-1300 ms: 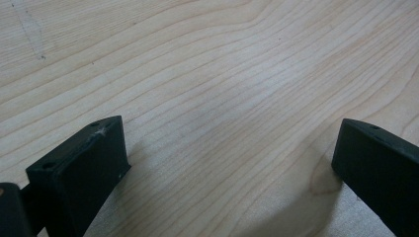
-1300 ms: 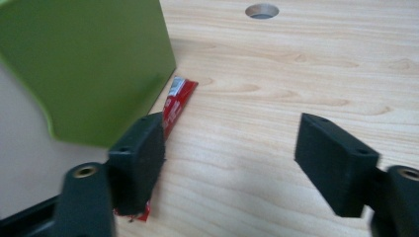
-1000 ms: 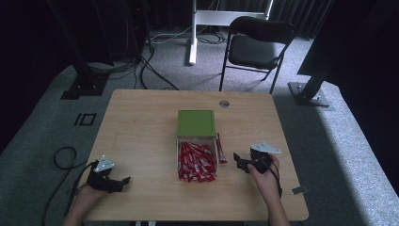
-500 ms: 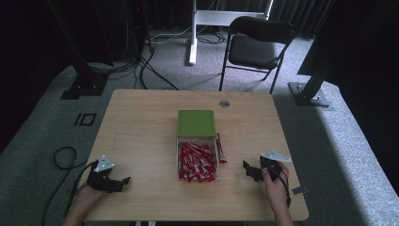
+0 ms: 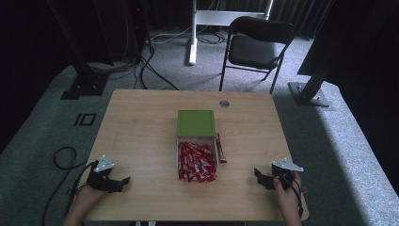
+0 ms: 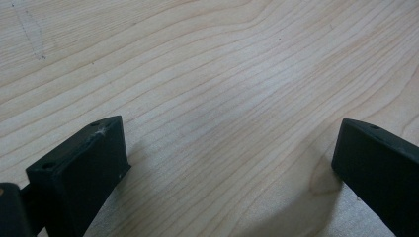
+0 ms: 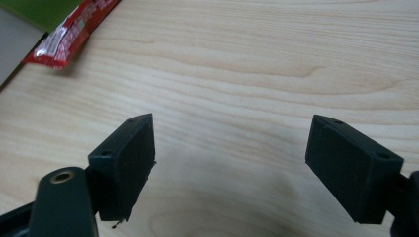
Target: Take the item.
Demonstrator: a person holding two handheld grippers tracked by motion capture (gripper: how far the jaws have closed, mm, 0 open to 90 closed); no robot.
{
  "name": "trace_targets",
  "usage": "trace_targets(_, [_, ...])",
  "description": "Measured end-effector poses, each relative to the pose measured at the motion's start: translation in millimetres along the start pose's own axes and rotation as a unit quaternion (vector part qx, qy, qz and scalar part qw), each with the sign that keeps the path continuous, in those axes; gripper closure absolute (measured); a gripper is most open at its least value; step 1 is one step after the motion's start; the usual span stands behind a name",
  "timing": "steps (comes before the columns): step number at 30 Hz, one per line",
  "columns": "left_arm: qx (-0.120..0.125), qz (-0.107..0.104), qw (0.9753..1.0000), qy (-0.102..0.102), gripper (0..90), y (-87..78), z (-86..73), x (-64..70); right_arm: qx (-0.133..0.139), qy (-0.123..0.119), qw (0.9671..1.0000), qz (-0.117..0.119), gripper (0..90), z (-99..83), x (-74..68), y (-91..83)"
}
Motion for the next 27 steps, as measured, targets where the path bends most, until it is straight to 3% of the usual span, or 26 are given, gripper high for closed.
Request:
trace_targets(5, [0.000,0.000,1.0000,0.000,1.4,0.0,0.0,0.0,-0.002,-0.006,0.9999,0.011,18.9,-4.6,3.5,-4.3])
trace_targets(10, [0.000,0.000,1.0000,0.000,1.4,0.0,0.0,0.0,-0.007,-0.027,0.9993,0.024,18.9,-11.5,3.6,-7.6])
trace_targets(12, [0.000,0.000,1.0000,0.000,1.4,0.0,0.0,0.0,-0.007,-0.029,0.9985,0.046,18.9,-13.9,1.9,-7.5])
trace_targets(14, [0.000,0.000,1.0000,0.000,1.4,0.0,0.0,0.0,-0.005,-0.046,0.9971,0.060,18.9,-15.7,0.2,-7.4])
trace_targets(23, [0.000,0.000,1.0000,0.000,1.4,0.0,0.0,0.0,-0.025,-0.065,0.9952,0.069,18.9,-21.7,-2.3,-4.6])
trace_targets(27, [0.000,0.000,1.0000,0.000,1.4,0.0,0.0,0.0,-0.027,-0.081,0.9923,0.089,18.6,-25.1,-3.2,-5.7])
Point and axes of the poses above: each handheld gripper's, and its own axes: y roughly forward along the jaws, z roughly out of its top, x roughly to its right, the point moved 3 cm from there along y, roughly forward along the jaws, and after that the axes turned 1 degree about -y, right-handed, at the moved point
